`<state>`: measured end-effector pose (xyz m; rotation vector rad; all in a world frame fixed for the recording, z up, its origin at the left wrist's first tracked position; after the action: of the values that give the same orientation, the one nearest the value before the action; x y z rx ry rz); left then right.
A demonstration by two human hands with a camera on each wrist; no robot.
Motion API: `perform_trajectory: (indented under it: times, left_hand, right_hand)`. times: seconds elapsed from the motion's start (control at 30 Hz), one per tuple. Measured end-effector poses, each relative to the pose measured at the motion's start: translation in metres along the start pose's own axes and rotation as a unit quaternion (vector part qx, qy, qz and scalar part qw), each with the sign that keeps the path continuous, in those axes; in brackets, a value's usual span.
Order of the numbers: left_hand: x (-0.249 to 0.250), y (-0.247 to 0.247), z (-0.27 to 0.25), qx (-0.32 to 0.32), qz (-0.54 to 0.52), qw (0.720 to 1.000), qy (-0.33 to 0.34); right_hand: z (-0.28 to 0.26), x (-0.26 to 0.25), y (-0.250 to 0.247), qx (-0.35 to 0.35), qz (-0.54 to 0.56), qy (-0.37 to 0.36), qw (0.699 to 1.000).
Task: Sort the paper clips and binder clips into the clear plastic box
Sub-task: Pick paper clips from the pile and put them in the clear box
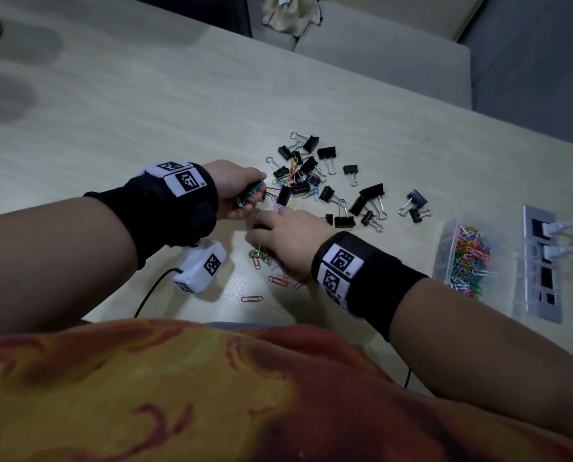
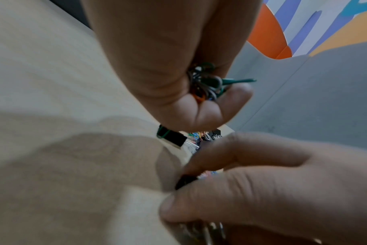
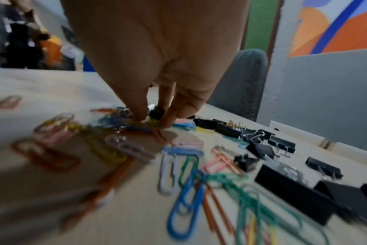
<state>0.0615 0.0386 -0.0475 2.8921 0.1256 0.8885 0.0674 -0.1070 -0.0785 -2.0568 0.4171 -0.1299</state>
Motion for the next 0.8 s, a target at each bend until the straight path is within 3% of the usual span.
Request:
perform_trajectory:
  times: [0.1,0.23,0.4,0.5,0.57,0.63,0.7,0.8]
  left_hand:
    - [-0.002,-0.002,0.001,-0.004,-0.007,1.0,-0.005]
    - [-0.004,-0.001,0.004,-0.006,-0.001,1.0,-0.01]
    - [-0.005,0.0,0.007,-0.008,0.004,1.0,-0.01]
    - [-0.004,0.002,0.007,-0.011,0.007,1.0,-0.01]
    - [-0.003,0.002,0.007,-0.014,0.007,1.0,-0.01]
    - [-0.002,0.001,0.007,-0.015,0.007,1.0,-0.009]
    - [-0.001,-0.002,0.007,-0.009,0.007,1.0,-0.008]
    - [-0.001,-0.007,0.007,0.002,0.003,1.0,-0.007]
  right_hand:
    - [-0.002,0.003,0.0,0.02,0.037,0.033,0.999]
    - [-0.023,0.013,-0.002,0.11,0.105,0.063,0.986]
    - [-0.06,0.057,0.004,0.226,0.234,0.216,0.921]
    - [-0.065,0.082,0.009,0.191,0.257,0.324,0.89]
    - [-0.06,0.082,0.009,0.16,0.228,0.348,0.895]
    - [-0.05,0.067,0.005,0.161,0.203,0.304,0.917]
    - [-0.036,0.04,-0.002,0.149,0.187,0.212,0.947]
    - [-0.013,0.003,-0.002,0.08,0.154,0.077,0.982]
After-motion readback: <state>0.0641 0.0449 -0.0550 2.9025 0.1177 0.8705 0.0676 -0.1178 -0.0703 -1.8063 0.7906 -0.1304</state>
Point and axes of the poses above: each hand's wrist, its own z-axis towards the middle knuckle, its own y-axis out of the palm, x = y × z, the point moved 1 cm from there along z, towards the middle knuckle, and after that the axes turned 12 degrees about -x, right-handed, at the moved point
